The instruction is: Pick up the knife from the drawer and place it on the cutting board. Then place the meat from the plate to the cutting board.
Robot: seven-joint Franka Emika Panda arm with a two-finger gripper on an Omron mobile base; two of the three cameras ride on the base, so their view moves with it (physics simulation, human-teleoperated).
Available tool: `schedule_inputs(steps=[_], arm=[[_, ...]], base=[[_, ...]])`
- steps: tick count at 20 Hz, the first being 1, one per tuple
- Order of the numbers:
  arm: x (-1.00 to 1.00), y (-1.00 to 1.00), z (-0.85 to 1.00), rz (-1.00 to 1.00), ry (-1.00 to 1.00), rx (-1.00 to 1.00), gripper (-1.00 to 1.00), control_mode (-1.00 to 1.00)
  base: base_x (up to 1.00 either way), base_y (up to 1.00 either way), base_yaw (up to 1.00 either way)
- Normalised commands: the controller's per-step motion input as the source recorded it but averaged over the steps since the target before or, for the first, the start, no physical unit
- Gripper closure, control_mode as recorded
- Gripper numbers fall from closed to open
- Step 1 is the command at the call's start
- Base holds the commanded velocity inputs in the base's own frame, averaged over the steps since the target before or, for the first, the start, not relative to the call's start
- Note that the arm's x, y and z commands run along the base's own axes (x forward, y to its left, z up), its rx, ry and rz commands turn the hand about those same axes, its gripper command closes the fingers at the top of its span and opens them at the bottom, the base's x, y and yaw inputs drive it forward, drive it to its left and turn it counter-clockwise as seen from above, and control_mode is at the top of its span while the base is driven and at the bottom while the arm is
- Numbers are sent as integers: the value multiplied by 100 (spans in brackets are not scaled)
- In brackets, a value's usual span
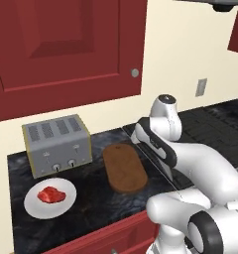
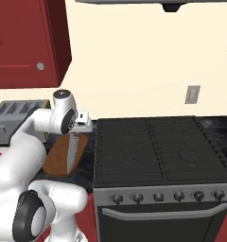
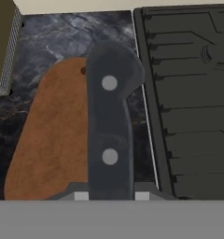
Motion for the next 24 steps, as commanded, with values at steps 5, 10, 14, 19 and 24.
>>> schedule_inputs(steps=[5, 10, 14, 19, 24], arm=[[9, 16, -44, 0, 6, 3, 100, -100], [30, 20, -42, 0, 2, 1, 100, -100], [28, 25, -35, 0, 1, 0, 100, -100], [26, 16, -30, 0, 5, 0, 100, -100], [43, 13, -17, -1, 0, 0, 100, -100]], base=[[0, 0, 0], [0, 0, 0], [0, 0, 0], [0, 0, 0], [0, 0, 0]])
